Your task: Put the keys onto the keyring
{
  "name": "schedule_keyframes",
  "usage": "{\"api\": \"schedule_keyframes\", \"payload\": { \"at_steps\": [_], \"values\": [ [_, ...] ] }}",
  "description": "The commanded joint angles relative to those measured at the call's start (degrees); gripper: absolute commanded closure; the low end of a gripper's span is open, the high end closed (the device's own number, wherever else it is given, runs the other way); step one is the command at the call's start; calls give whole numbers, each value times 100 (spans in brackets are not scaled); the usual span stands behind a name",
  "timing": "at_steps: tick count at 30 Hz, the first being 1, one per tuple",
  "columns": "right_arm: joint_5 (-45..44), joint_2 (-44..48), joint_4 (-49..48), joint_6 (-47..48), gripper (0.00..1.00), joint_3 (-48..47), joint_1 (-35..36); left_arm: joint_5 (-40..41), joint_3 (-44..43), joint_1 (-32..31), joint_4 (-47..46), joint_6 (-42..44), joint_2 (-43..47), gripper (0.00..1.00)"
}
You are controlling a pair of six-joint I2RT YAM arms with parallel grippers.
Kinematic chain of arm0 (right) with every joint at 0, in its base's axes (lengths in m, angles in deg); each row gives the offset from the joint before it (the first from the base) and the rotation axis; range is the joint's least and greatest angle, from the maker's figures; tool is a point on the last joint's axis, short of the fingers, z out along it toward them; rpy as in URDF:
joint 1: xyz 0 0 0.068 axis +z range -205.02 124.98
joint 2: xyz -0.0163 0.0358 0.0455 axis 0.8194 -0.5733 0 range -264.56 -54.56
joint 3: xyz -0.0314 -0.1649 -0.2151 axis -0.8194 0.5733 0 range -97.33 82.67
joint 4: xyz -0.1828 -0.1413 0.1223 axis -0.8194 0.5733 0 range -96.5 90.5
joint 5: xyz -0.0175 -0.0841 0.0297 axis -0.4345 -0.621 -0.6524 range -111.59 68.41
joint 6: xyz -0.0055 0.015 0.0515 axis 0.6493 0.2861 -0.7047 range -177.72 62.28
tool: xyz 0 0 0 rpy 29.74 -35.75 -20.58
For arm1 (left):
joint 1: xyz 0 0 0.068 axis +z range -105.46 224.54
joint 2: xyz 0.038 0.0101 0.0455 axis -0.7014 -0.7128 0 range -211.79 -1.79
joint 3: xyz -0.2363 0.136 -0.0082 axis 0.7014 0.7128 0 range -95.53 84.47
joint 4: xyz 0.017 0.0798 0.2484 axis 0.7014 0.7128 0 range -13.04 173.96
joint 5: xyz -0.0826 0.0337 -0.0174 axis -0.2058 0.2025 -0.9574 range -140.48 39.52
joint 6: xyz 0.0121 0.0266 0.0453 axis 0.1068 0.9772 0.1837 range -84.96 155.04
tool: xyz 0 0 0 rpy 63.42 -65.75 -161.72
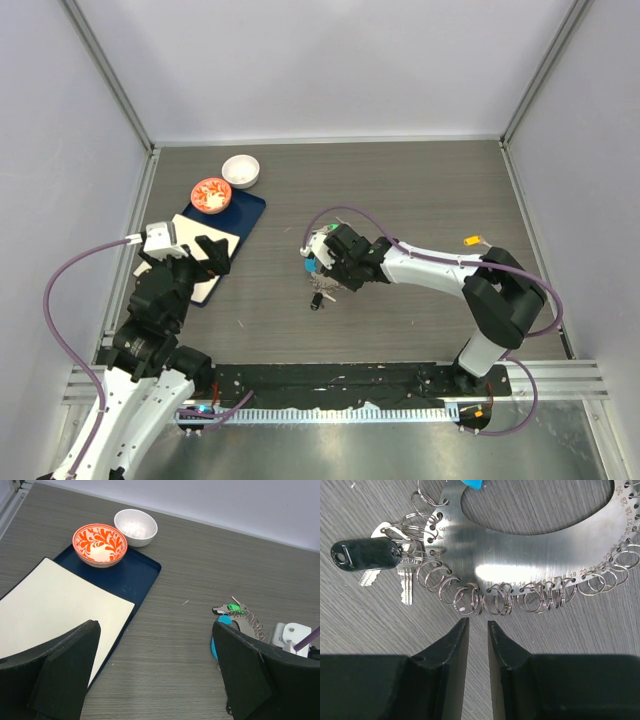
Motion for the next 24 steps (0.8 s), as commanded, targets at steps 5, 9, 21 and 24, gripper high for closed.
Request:
{"api": "schedule_keyframes", "payload": {
  "at_steps": [5,9,21,24],
  "values": [
    [177,-14,-118,247,75,-212,34,-111,-148,48,-218,45,-54,0],
    [160,-101,-162,309,75,-221,34,-138,-139,57,-218,44,-55,0],
    [-16,-269,-399,476,76,-221,34,-173,-139,92,-253,36,-90,0],
    [-7,-286,-425,511,76,-212,34,-173,-139,101,-253,36,-98,0]
  ]
}}
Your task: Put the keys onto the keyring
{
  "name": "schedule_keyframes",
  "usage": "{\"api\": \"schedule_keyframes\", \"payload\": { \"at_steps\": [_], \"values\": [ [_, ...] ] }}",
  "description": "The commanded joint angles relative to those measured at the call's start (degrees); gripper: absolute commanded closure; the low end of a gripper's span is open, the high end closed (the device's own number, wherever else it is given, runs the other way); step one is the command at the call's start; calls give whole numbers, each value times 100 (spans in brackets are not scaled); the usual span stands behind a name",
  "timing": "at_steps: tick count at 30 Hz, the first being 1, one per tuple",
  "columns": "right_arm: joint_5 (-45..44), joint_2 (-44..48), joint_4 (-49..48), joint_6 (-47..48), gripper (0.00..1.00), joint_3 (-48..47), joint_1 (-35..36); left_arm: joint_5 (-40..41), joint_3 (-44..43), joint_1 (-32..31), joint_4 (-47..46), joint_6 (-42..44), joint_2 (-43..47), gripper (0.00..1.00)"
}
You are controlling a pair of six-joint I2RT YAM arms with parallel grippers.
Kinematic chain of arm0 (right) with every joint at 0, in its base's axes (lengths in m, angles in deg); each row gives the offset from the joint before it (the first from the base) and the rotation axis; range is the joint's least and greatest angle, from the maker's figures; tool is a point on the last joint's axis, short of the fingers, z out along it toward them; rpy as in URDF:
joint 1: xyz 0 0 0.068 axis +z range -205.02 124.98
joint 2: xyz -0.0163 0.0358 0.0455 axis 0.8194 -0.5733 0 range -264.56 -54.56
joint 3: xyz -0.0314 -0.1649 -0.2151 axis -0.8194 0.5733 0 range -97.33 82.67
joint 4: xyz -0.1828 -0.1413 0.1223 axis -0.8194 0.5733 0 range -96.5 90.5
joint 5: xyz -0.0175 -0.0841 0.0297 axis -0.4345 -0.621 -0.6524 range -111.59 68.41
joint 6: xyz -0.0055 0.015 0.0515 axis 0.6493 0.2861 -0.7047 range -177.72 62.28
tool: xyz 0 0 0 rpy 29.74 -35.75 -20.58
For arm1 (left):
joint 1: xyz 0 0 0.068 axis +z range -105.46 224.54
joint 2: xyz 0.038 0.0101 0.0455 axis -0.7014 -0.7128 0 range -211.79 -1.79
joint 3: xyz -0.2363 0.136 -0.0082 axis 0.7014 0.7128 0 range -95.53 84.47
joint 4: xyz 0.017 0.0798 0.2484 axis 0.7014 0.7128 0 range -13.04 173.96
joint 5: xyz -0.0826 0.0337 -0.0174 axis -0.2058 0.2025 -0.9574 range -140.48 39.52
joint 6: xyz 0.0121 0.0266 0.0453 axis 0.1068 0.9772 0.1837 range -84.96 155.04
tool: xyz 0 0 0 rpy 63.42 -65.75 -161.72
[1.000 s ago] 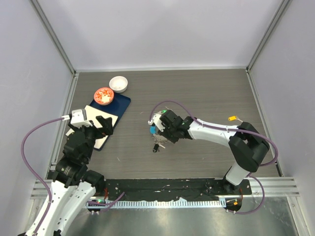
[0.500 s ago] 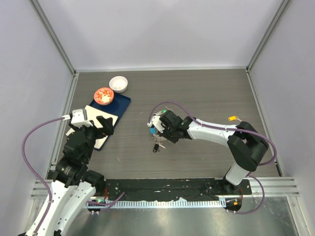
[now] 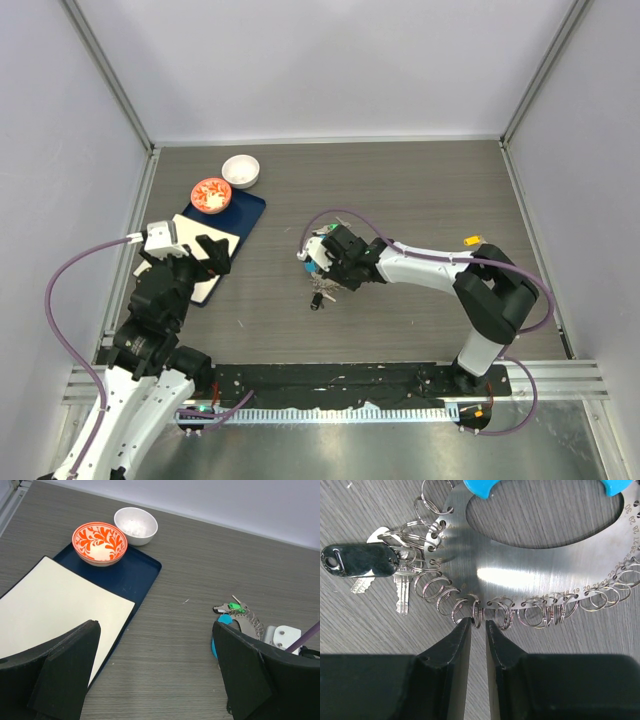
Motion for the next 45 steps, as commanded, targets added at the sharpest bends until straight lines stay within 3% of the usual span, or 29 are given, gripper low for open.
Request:
{"api": "schedule_keyframes", "payload": {
  "at_steps": [1,10,16,25,34,45],
  "values": [
    [-77,-37,-246,140,75,-201,30,-85,-139,38,-251,44,-57,0],
    [-130,-55,-246,149,84,-149,30,-156,-121,46,-277,36,-92,0],
    [-156,190,-238,113,99,-122,38,-252,-113,64,-303,44,-109,0],
    [-156,1262,-491,-10,99,-26,30,-858,-121,82,-567,412,-127,0],
    [177,2704,-1852,-466,99,571,30,-2958,-51,82,-1419,906,-531,0],
    [1082,3733,-3304,-1125,99,1407,30,-5331,-1053,-41,-1955,1055,-2550,0]
  ]
}}
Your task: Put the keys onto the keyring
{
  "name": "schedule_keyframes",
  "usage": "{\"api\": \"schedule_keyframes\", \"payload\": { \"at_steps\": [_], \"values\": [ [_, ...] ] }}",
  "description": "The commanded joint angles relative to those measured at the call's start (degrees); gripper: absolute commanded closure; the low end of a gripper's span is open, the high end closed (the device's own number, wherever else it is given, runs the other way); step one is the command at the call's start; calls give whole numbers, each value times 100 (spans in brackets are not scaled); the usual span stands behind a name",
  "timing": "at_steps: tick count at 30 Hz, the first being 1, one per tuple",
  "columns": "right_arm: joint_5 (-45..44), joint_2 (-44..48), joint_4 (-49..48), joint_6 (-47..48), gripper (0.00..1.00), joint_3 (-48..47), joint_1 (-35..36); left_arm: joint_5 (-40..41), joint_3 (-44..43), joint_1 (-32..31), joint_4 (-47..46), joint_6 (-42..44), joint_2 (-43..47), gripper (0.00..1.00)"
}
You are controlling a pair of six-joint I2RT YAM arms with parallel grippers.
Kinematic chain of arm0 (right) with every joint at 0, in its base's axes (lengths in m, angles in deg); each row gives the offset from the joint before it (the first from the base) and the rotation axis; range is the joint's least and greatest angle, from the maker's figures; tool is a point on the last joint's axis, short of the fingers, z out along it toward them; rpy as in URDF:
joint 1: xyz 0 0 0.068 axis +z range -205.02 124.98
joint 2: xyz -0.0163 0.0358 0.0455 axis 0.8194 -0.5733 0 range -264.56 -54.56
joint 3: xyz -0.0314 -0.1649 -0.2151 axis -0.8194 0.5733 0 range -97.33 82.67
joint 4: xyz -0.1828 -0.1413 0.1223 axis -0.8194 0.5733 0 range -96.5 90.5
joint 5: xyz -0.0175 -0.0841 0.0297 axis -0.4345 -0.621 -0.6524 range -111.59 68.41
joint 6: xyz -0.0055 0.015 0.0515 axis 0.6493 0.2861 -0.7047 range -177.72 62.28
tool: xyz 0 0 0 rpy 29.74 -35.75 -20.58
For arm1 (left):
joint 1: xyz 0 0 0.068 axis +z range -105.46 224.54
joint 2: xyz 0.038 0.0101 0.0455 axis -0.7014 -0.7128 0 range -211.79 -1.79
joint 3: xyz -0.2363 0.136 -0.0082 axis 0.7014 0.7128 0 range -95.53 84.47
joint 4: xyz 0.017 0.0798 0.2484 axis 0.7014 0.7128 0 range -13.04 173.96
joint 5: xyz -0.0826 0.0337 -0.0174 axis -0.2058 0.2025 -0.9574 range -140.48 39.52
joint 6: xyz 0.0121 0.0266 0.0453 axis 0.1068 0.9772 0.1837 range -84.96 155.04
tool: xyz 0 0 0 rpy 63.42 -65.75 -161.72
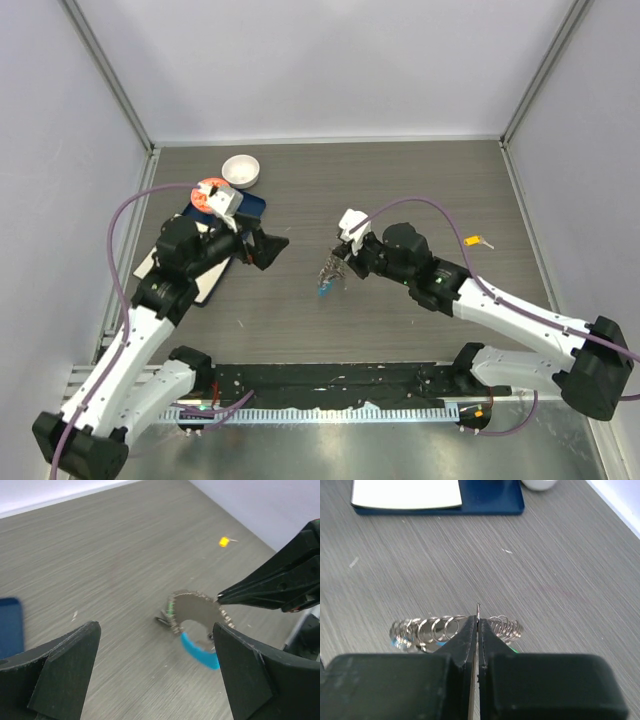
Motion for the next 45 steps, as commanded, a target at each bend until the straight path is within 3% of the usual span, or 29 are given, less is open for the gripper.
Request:
{"api": "schedule_keyframes", "payload": {
  "at_steps": [1,7,15,23,26,30,34,38,45],
  "values": [
    [503,404,-1215,-356,99,141,30,-1413,-543,-122,-572,237,-699,0],
    [908,440,-1347,-392,99,335,21,-2003,-694,-342,-581,572,-1350,0],
    [1303,282,-1594,-480,99,607,21,-2459,-263,-483,-450,1687,-1368,14],
    [1664,212,-1558,-445,99,696,21,-2847,-78,-623,-256,2233,-1473,17],
    [1778,159,-1559,-436,99,678,29,-2786,-140,-746,-80,2409,-1640,24],
    [1919,106,-1550,-410,99,660,21,-2768,-149,-808,-54,2611,-1702,44],
    [2050,36,-1479,-374,99,608,21,-2899,-228,-817,-54,2673,-1790,52],
    [2121,1,-1488,-339,99,599,21,-3058,-307,-843,-54,2673,-1965,73],
    [2148,-43,-1558,-330,99,564,21,-3084,-316,-905,34,2699,-2062,74]
  ]
}}
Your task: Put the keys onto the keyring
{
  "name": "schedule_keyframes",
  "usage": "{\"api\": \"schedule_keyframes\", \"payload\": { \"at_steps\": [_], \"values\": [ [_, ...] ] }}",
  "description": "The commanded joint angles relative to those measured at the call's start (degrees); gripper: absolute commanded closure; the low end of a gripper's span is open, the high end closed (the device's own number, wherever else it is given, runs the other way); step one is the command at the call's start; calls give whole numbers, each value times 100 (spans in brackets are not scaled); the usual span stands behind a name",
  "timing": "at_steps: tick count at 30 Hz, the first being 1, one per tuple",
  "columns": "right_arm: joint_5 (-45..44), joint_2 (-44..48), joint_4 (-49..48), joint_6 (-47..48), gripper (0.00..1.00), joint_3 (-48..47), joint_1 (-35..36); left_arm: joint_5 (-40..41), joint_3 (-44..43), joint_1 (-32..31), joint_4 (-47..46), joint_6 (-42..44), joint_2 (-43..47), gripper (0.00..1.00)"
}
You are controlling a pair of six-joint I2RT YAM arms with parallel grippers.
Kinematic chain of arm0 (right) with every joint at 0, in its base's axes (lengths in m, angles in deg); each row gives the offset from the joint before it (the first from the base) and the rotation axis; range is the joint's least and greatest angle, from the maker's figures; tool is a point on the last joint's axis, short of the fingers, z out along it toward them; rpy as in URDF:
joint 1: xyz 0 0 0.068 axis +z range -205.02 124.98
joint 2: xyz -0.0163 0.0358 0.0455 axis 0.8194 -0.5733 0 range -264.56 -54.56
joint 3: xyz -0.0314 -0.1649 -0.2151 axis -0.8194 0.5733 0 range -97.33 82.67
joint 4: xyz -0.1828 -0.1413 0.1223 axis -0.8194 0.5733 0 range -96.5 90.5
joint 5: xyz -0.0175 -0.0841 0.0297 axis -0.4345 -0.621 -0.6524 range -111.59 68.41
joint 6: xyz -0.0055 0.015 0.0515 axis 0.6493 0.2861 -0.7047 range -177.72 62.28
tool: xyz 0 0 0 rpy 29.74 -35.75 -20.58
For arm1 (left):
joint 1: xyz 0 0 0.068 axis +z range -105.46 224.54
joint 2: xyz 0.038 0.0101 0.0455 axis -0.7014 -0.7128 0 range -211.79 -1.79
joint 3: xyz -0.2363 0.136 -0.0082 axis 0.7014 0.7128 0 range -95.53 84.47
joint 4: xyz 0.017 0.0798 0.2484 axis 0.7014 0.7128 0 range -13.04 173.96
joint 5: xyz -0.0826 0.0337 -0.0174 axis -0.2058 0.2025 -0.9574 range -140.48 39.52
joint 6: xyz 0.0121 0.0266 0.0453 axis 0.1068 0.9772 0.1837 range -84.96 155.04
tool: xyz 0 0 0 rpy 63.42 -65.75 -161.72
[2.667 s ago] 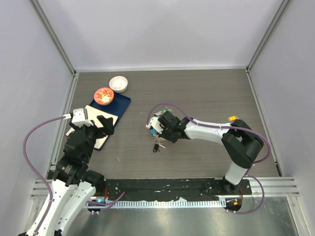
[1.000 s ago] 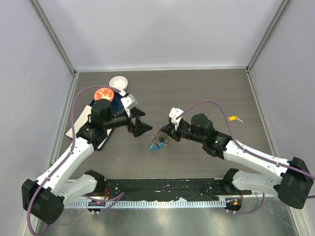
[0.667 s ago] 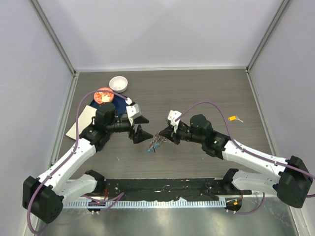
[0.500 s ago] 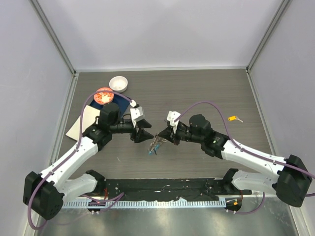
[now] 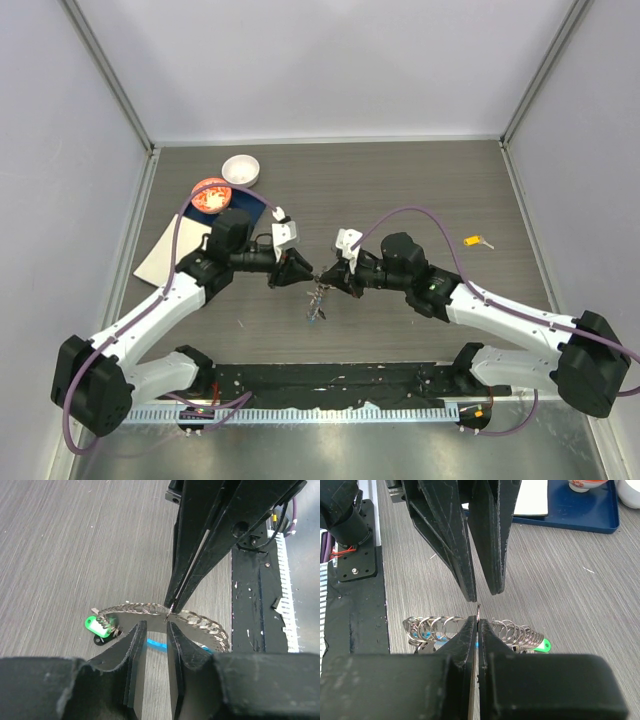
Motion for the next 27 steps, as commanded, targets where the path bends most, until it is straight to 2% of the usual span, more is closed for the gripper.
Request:
{"api": "schedule_keyframes", "payload": {
  "at_steps": [1,13,19,27],
  "values": [
    [148,-6,-518,65,99,-199,21,-206,-244,-68,12,111,-4,74],
    [174,-42,-580,48,99,-217,21,-223,-288,-182,153,102,-144,73],
    [218,-24,-588,48,99,-226,21,-197,-340,-191,232,111,-223,82],
    [315,-6,-650,30,99,-217,21,-241,-420,-252,320,85,-355,84]
  ]
}}
